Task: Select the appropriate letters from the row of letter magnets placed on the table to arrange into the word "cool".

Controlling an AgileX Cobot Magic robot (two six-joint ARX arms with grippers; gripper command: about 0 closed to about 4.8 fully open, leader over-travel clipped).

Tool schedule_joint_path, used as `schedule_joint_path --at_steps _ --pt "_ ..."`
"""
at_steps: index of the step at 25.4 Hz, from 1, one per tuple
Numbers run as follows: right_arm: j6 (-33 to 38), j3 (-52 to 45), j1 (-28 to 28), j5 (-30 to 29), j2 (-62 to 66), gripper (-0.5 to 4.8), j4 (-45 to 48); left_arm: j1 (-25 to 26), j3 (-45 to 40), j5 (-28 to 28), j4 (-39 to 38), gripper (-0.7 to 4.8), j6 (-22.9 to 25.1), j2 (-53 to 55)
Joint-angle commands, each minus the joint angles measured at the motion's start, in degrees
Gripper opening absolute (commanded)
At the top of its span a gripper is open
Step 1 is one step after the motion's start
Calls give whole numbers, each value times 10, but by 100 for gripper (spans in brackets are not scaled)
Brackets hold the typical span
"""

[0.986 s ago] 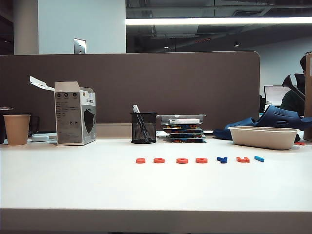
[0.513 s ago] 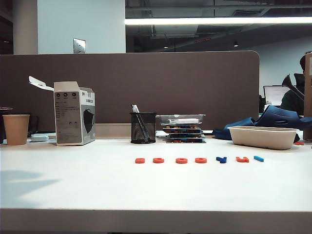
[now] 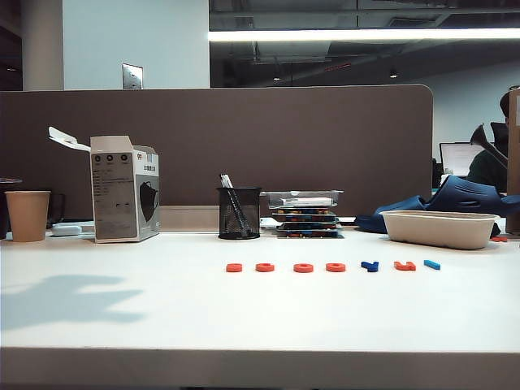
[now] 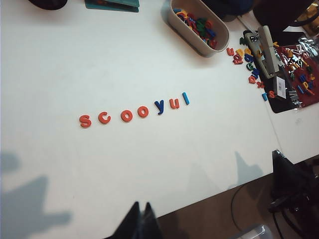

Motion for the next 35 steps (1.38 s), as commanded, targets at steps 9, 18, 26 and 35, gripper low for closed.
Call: schedule_joint_path --at_steps 9,18,26,35 --pt "-32 285 2 -3 117 -5 -200 0 2 -4 4 -4 1 -2" --pt "-29 557 38 -3 381 -5 -319 0 2 -4 5 -4 1 -2" --pt "14 737 259 2 655 -4 -326 0 2 -4 8 -4 3 -2" --pt "31 929 351 0 985 173 -415 0 2 -4 11 -4 3 -2"
